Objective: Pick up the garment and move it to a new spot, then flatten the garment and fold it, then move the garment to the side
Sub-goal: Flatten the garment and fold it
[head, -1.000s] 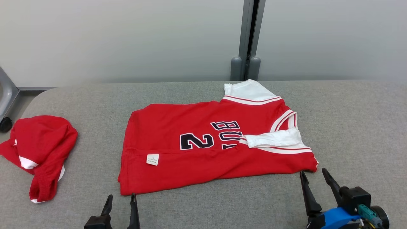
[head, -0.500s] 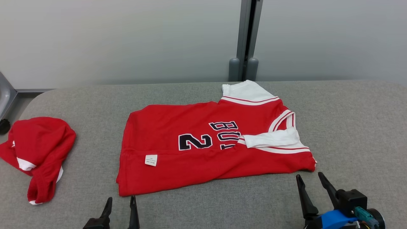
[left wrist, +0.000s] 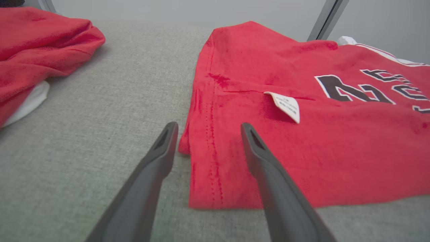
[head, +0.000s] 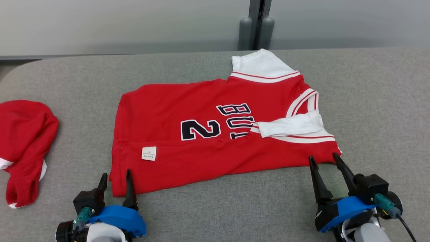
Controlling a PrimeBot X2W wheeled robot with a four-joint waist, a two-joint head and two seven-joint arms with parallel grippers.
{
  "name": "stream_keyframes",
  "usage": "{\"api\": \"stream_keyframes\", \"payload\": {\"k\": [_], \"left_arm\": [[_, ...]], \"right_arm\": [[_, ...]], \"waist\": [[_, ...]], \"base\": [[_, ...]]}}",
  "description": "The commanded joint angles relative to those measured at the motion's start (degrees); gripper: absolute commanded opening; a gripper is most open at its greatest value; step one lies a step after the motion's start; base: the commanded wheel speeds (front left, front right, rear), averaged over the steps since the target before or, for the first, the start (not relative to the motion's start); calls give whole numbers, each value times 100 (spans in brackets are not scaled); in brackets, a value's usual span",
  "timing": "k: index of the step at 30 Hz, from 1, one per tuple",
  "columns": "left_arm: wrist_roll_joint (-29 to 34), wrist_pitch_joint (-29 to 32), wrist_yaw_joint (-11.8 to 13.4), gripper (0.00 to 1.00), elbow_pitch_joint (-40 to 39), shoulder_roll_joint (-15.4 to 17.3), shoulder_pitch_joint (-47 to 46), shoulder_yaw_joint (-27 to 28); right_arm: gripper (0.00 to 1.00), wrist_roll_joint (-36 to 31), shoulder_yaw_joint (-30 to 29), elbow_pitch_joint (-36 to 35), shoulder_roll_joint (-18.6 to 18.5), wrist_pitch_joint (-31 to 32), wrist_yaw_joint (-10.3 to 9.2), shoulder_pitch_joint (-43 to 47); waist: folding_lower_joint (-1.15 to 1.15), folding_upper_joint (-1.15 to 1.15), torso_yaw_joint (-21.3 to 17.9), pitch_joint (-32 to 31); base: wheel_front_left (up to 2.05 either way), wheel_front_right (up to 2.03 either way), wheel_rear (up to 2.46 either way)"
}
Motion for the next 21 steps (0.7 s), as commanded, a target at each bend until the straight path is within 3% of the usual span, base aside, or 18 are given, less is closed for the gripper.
{"api": "stream_keyframes", "payload": {"k": [1,12,13,15,21], "left_arm": [[-34,-26,-29,100,101,0,-158,80],[-194,15,-105,100,880,-10,-530,-21],[-230,23,-134,88,973,-10,-537,-75],[-275,34,-202,0,1088,-29,-567,-210],[-395,35,-308,0,1166,-27,-645,-437]], "right_arm": [[100,23,-10,-27,-29,-17,-2,-111],[100,36,-433,89,-49,-17,-2,-447],[100,13,-502,149,-47,-17,-1,-474],[100,-25,-656,305,-38,-17,-2,-524],[100,-2,-857,899,-3,-17,-1,-771]], "waist": [[-1,0,14,110],[-1,0,-39,417],[-1,0,-32,428],[-1,0,-14,450],[-1,0,48,538]], "base": [[0,0,0],[0,0,0],[0,0,0],[0,0,0],[0,0,0]]}}
